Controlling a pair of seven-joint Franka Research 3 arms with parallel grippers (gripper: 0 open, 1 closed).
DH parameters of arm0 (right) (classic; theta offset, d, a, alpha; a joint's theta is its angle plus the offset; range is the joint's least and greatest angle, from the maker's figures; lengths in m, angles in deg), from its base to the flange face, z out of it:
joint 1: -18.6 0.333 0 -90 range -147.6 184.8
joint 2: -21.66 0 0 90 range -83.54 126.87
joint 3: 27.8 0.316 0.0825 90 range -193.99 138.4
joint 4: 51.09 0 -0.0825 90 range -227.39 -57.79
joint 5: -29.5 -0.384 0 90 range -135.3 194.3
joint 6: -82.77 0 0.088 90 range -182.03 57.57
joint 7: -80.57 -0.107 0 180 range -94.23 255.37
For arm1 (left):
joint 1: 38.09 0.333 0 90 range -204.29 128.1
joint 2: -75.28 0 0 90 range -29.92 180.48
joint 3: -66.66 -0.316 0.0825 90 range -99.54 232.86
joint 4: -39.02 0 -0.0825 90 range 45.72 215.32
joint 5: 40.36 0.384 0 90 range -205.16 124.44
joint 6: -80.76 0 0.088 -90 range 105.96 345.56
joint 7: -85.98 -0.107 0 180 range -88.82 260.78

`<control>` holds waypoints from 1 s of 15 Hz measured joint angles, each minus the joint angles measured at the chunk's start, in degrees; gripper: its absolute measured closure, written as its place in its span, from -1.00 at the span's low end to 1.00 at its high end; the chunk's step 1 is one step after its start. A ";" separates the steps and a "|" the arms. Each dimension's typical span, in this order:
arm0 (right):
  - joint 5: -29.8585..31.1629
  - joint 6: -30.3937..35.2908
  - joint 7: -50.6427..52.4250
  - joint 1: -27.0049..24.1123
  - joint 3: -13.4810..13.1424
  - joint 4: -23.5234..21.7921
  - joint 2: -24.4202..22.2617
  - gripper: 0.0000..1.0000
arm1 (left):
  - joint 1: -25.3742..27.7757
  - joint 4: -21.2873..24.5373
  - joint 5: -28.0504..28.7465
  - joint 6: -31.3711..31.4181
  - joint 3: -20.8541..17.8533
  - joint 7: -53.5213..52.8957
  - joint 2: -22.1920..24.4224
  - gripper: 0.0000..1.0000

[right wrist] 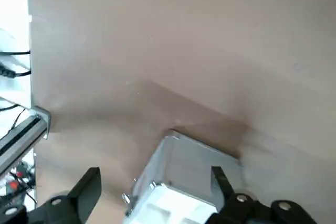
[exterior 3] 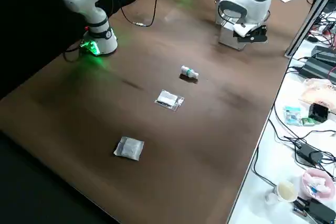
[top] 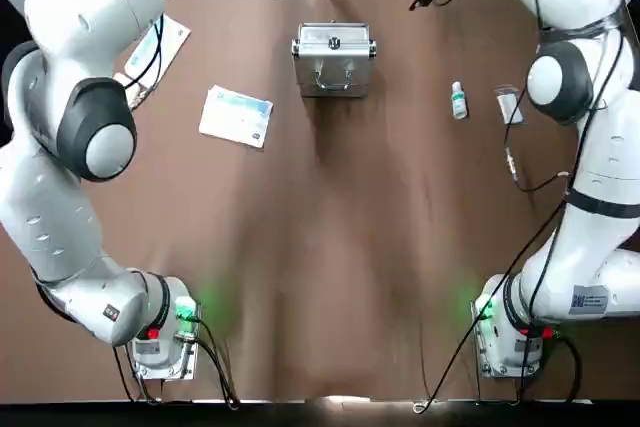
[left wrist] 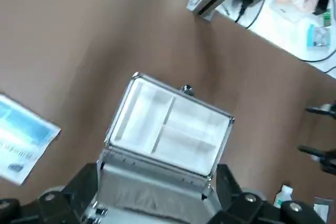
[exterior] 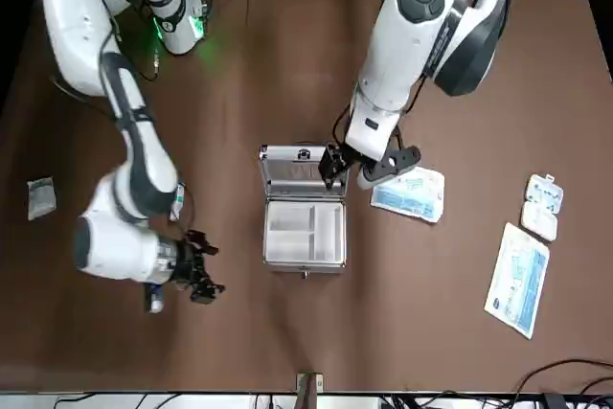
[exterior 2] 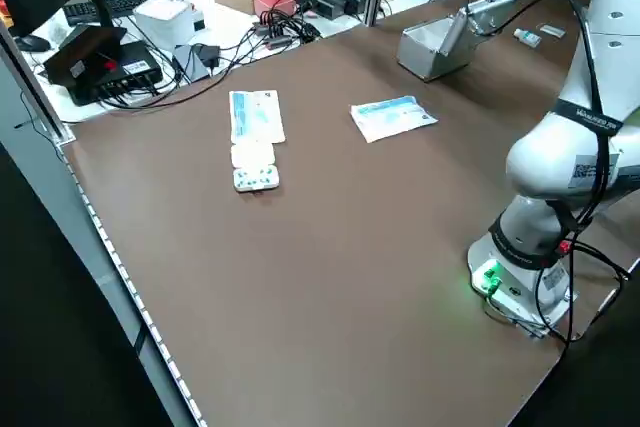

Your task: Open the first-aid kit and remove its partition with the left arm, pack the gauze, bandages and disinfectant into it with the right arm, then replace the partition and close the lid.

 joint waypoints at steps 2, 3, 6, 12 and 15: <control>0.17 6.91 4.18 -2.36 -0.04 2.80 -1.31 -0.86 | -0.01 -0.04 0.05 1.16 -0.06 -1.53 -1.01 -0.99; 1.07 9.48 6.51 -3.44 -0.05 3.77 -2.12 -0.86 | 0.10 -0.05 0.06 1.56 -0.16 -1.78 -1.58 -0.99; 8.45 13.14 12.24 -4.64 0.14 4.67 -4.80 -0.86 | 1.68 -0.12 0.07 2.31 -0.24 -2.57 -3.46 -0.99; 11.64 24.89 29.93 -6.56 0.03 4.79 -11.54 -0.86 | 1.70 -0.22 0.16 2.85 -0.17 -8.56 -5.82 -0.99; 12.77 30.86 44.65 -10.19 -0.05 4.75 -14.29 -0.94 | 1.43 -0.24 0.17 2.91 0.24 -11.02 -8.56 -1.00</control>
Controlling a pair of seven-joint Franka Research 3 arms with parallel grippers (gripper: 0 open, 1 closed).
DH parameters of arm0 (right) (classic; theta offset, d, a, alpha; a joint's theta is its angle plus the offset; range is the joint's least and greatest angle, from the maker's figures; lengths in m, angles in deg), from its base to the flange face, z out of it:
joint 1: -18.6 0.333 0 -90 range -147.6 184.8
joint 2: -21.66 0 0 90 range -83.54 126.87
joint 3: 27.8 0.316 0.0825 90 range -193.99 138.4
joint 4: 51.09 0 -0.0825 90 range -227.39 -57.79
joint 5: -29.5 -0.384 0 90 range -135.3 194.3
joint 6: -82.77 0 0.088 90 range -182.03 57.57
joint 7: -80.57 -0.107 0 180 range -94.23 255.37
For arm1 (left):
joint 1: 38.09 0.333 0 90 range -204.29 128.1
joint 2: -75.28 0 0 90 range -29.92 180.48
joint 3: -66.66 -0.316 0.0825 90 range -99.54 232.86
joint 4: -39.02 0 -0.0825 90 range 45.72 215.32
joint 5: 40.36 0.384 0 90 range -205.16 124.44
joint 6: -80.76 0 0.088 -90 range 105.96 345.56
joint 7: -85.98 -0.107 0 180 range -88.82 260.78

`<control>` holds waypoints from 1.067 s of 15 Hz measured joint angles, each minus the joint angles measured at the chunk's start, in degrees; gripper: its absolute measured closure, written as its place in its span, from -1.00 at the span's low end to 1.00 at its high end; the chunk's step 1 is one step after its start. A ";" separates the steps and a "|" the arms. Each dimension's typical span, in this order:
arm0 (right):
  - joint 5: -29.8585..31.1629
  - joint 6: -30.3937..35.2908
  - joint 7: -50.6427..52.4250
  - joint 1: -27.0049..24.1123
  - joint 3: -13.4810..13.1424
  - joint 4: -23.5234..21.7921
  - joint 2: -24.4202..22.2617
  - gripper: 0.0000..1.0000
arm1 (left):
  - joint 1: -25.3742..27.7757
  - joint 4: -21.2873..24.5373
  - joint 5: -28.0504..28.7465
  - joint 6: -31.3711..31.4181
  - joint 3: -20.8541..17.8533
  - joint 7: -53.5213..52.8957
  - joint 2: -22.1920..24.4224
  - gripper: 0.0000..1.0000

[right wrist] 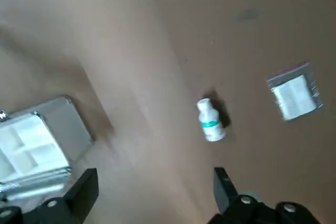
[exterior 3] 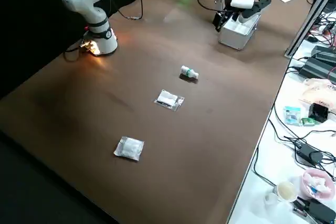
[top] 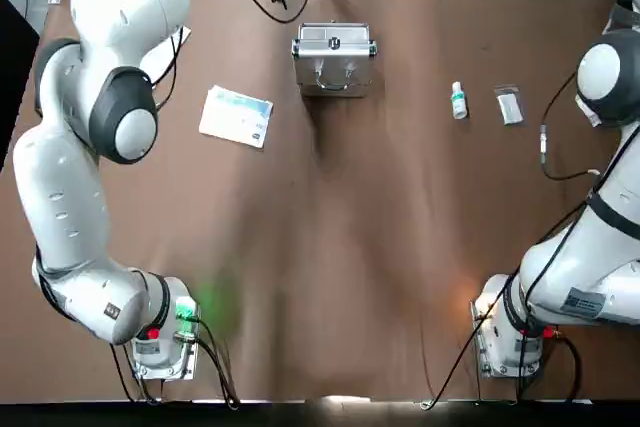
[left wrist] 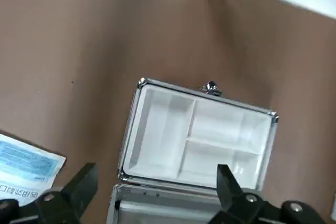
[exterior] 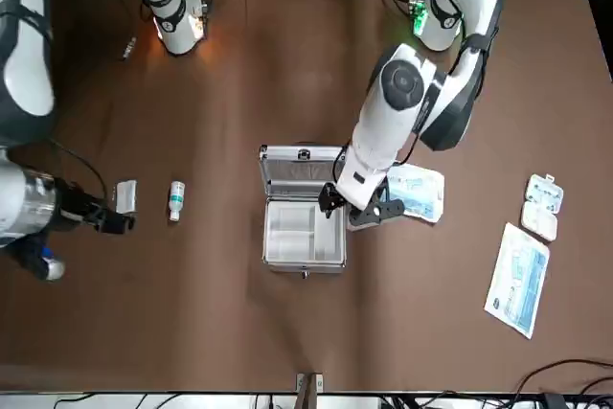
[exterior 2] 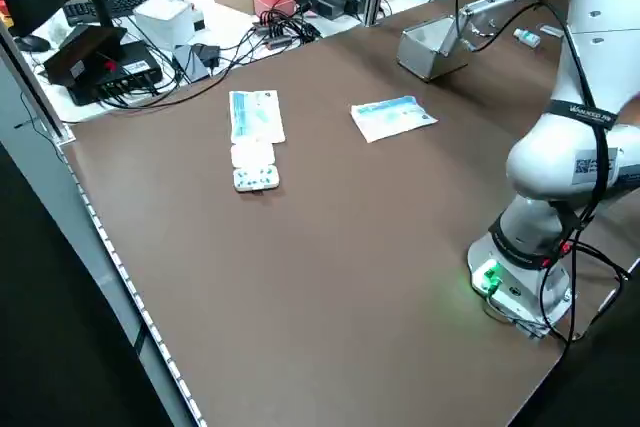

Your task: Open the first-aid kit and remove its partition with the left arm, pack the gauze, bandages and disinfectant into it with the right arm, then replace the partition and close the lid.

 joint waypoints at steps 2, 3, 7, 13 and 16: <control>1.57 0.35 3.57 -1.08 -0.01 0.00 -0.68 -0.96 | -0.01 -0.08 0.01 0.33 0.04 -4.67 -1.10 -1.00; 3.20 0.41 5.13 -1.30 0.00 0.00 -0.97 -0.96 | -0.02 -0.13 0.01 0.75 0.05 -7.55 -1.49 -1.00; 8.36 0.34 15.28 -1.33 0.09 -0.03 -1.45 -0.96 | -0.04 -0.43 0.01 4.35 0.05 -14.43 -3.73 -1.00; 11.25 0.46 20.26 -1.48 0.10 -2.09 -3.13 -0.96 | -1.01 -2.33 0.04 9.15 0.07 -17.55 -8.56 -0.99; 11.25 -2.23 20.89 -3.19 0.13 -8.15 -8.12 -0.96 | -1.68 -2.48 0.07 9.15 0.07 -18.22 -9.45 -0.99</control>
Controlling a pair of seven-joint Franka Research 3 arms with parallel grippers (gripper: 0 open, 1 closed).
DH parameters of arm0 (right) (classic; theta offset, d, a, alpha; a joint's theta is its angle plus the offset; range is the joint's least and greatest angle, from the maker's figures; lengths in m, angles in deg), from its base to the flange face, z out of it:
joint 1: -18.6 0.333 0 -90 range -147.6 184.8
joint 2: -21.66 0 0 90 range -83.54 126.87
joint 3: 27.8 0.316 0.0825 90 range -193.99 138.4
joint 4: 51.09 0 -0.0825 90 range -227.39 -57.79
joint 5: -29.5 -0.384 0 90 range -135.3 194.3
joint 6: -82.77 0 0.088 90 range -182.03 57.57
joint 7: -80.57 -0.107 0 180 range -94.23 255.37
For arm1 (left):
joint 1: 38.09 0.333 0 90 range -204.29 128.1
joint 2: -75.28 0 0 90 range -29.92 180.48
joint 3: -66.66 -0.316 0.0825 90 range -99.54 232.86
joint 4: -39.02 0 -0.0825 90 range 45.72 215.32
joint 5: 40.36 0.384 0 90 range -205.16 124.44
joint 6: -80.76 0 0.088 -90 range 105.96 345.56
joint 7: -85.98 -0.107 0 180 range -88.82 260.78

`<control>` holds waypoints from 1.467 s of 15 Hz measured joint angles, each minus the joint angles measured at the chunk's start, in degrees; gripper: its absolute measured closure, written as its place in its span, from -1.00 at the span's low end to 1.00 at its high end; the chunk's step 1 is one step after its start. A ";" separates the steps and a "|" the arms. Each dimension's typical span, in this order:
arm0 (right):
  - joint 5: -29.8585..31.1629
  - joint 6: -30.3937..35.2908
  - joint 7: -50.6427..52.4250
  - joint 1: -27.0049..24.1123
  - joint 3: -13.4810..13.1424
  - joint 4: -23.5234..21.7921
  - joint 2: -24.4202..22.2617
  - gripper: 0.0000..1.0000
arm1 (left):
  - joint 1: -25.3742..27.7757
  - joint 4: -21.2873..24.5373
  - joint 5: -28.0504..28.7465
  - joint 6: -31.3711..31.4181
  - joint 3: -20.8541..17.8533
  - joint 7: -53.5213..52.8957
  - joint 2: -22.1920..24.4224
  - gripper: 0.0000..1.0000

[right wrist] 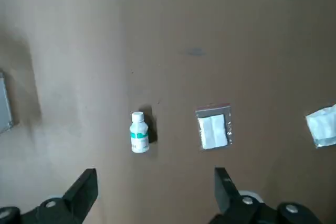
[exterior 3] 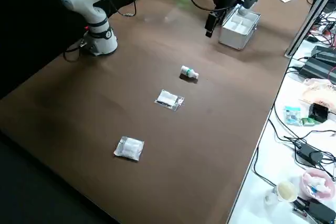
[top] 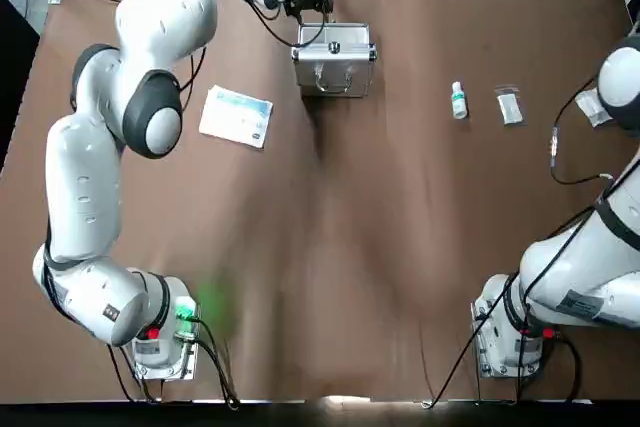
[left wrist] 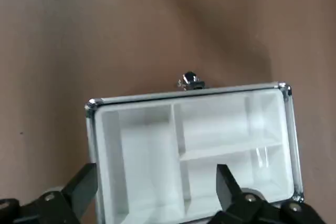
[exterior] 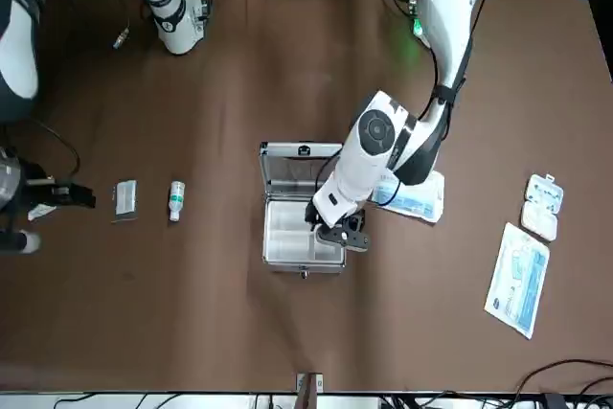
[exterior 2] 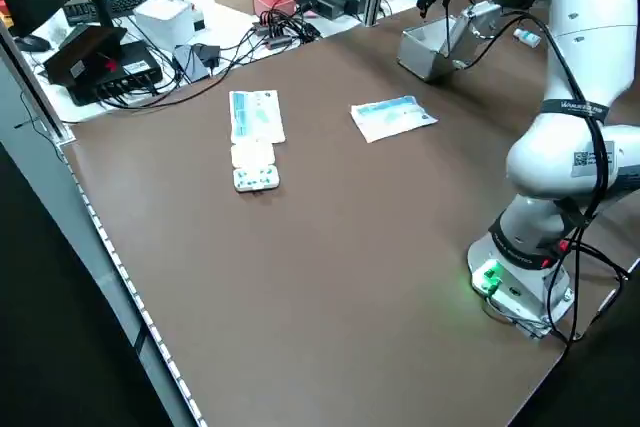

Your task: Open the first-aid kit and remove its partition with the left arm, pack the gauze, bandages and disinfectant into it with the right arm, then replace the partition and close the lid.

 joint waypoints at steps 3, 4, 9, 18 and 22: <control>-0.70 -5.84 0.22 -1.66 0.05 -8.15 -6.19 -0.96 | -0.95 -0.05 0.01 0.04 -0.04 -0.03 -1.05 -0.99; -1.86 -9.25 1.32 -2.50 0.07 -13.63 -10.09 -0.96 | -1.17 -0.35 0.01 0.49 -0.08 -0.03 -1.70 -0.99; -2.26 -10.67 7.35 -4.23 0.05 -18.67 -13.53 -0.96 | -1.33 -2.02 0.02 2.63 -0.07 1.06 -3.96 -0.99; -2.55 -11.00 7.93 -0.94 -3.38 -18.89 -14.41 -0.96 | -2.53 -3.66 0.02 4.47 -0.26 5.61 -7.26 -0.99; -6.15 -13.56 8.04 5.28 -10.34 -20.29 -14.38 -0.96 | -3.41 -3.83 0.02 4.47 -1.10 5.62 -8.05 -0.99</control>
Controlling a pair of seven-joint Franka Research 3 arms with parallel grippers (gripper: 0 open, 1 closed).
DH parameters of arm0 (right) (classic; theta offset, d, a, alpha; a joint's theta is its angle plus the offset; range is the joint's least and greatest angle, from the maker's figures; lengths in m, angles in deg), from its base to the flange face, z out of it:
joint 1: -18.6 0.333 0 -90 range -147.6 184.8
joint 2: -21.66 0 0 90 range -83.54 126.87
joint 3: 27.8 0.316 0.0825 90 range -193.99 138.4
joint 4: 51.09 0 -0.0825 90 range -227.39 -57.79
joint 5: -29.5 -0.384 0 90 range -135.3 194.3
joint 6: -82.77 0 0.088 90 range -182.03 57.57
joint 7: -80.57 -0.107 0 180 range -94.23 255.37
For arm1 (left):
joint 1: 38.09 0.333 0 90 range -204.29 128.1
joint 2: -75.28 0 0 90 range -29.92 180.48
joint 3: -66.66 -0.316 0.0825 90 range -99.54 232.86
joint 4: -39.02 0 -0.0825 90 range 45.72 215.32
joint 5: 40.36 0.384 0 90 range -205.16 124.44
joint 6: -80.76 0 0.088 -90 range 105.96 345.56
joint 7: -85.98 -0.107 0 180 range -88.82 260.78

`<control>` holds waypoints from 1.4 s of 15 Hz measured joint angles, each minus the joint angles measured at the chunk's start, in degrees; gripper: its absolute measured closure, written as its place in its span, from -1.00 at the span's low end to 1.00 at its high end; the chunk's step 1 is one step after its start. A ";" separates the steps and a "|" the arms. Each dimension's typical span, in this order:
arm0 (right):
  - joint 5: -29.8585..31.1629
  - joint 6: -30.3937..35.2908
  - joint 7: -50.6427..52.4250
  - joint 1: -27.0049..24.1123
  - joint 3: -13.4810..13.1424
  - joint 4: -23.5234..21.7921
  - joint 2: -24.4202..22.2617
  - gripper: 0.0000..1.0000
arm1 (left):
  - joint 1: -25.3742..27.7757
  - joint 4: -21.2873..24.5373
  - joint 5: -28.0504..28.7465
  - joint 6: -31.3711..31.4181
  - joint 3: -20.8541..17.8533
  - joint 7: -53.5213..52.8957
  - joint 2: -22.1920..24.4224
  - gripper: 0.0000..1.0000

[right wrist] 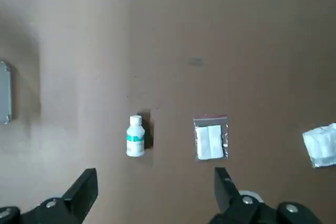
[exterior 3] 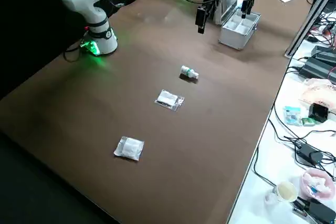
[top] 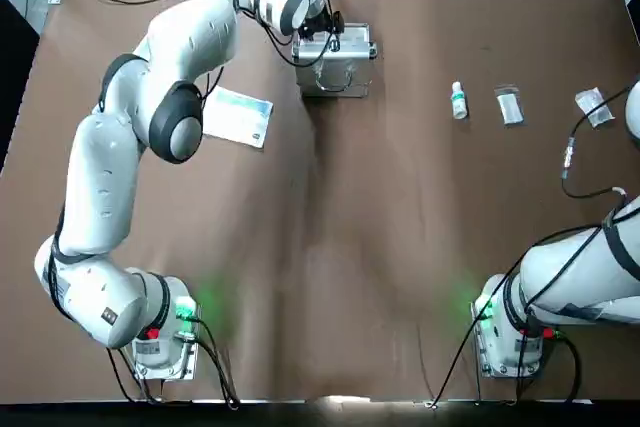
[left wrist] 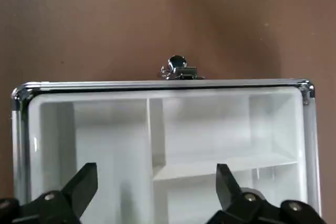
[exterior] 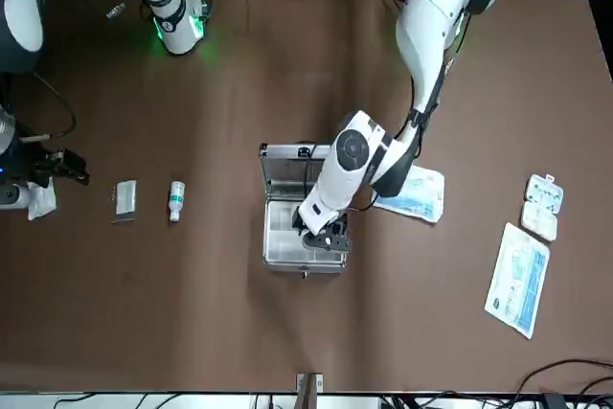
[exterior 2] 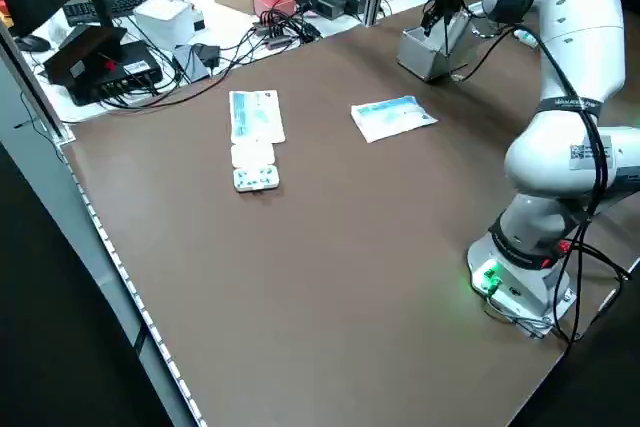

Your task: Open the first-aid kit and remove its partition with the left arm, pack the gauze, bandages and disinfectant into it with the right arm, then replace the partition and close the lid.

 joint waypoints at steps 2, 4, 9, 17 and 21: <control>-0.33 -1.39 0.00 2.38 -2.36 -0.87 0.02 -0.96 | -1.04 -0.07 0.00 0.00 -0.99 0.08 -0.27 -0.99; -0.36 -1.82 0.00 3.59 -3.55 -1.68 0.09 -0.96 | -1.61 -0.09 0.00 0.00 -1.33 0.22 -0.58 -0.97; -0.47 -3.01 0.00 3.91 -3.86 -3.34 1.71 -0.96 | -1.70 -0.09 0.00 -0.10 -1.59 0.22 -0.80 -0.64; -4.70 -3.89 0.01 5.20 -3.92 -3.77 11.61 -0.96 | -1.79 -0.57 0.05 -2.20 -1.60 -1.00 -0.81 -0.27; -5.02 -5.27 0.01 5.57 -3.95 -4.01 16.70 -0.96 | -1.79 -0.67 0.08 -2.76 -1.60 -2.39 -0.81 -0.28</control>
